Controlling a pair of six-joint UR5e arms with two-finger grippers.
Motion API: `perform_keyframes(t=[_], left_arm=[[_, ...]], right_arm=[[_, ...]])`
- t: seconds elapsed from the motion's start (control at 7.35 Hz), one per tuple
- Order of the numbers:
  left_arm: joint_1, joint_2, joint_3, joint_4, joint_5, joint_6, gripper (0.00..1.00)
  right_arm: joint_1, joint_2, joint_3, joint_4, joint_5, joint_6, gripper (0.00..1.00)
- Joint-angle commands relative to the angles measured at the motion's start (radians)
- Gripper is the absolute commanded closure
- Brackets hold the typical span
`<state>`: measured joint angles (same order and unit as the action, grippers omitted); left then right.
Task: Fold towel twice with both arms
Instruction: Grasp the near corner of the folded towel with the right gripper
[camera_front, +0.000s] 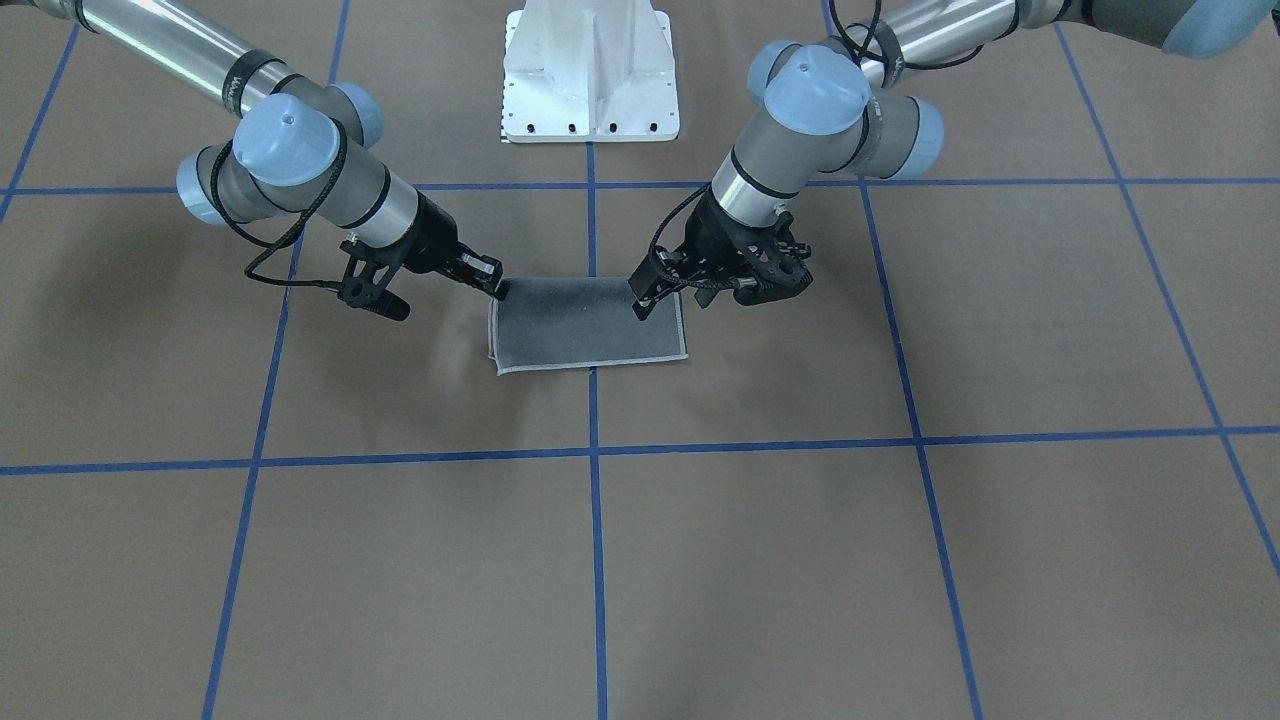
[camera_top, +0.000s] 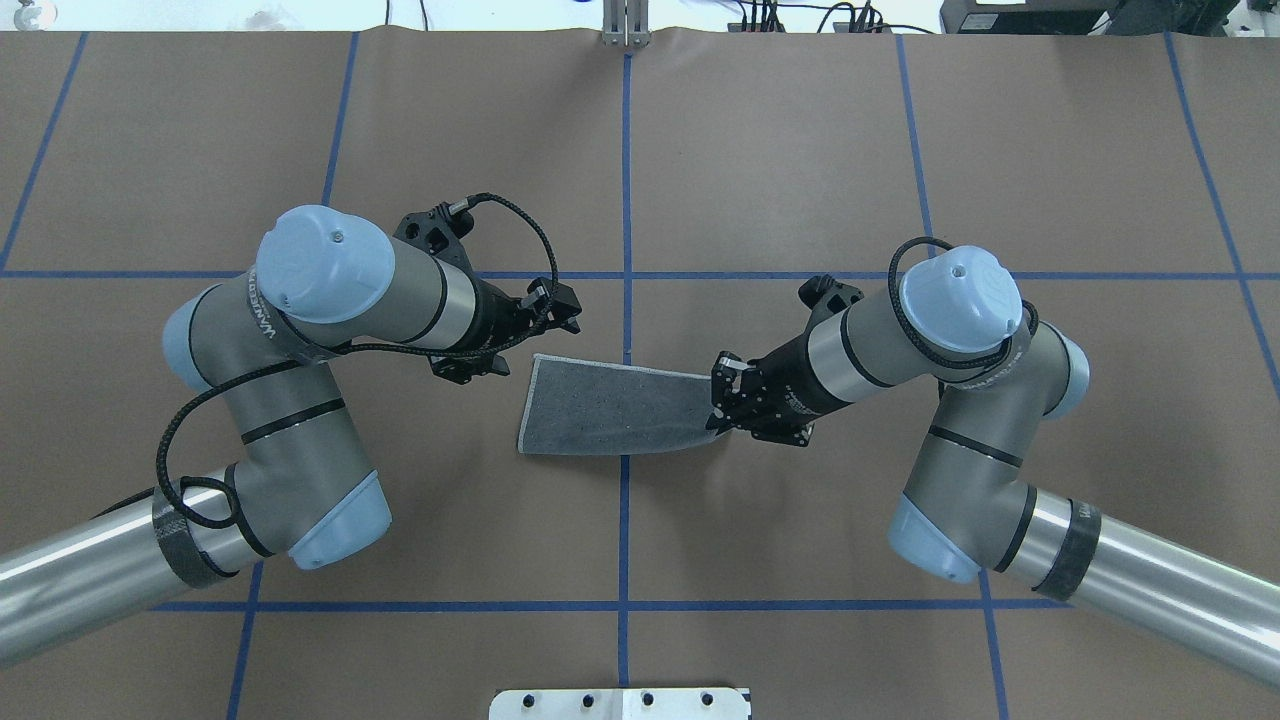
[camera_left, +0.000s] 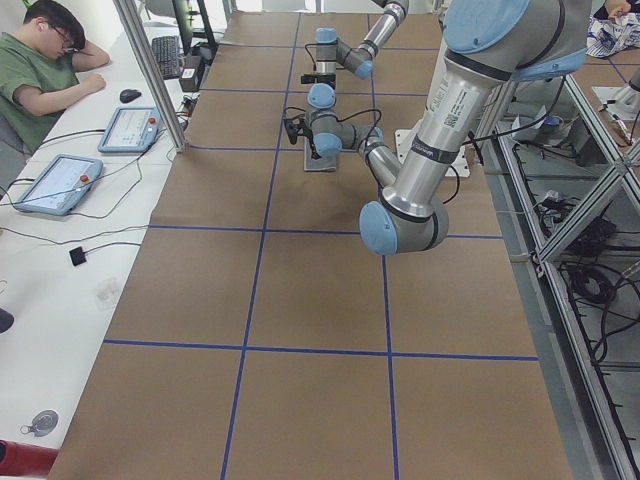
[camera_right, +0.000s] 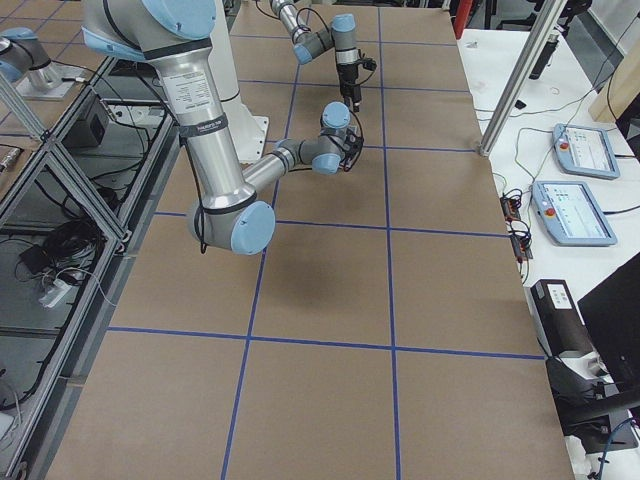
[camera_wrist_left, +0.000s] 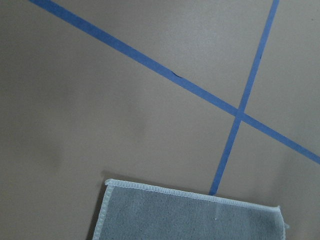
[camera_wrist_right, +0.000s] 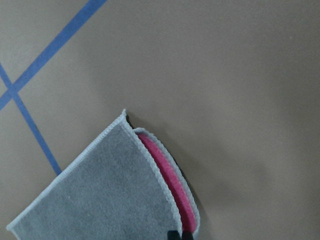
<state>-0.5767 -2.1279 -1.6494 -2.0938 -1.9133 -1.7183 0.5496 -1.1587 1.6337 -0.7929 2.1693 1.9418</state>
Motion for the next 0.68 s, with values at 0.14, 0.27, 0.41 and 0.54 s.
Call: perform_keyframes(t=[0.14, 0.27, 0.41, 0.54], left_arm=[[-0.008, 0.002, -0.003, 0.000, -0.001, 0.002, 0.01], [-0.012, 0.003, -0.004, 0.000, -0.001, 0.003, 0.02], [-0.012, 0.003, -0.004, 0.000, -0.001, 0.002, 0.02], [-0.017, 0.002, -0.004, 0.000, -0.001, 0.003, 0.02]], right_arm=[[-0.133, 0.034, 0.031, 0.001, 0.008, 0.055, 1.00], [-0.160, 0.059, 0.028, 0.001, 0.006, 0.060, 1.00], [-0.181, 0.073, 0.025, 0.001, -0.003, 0.059, 1.00], [-0.201, 0.082, 0.018, 0.001, -0.012, 0.056, 1.00]])
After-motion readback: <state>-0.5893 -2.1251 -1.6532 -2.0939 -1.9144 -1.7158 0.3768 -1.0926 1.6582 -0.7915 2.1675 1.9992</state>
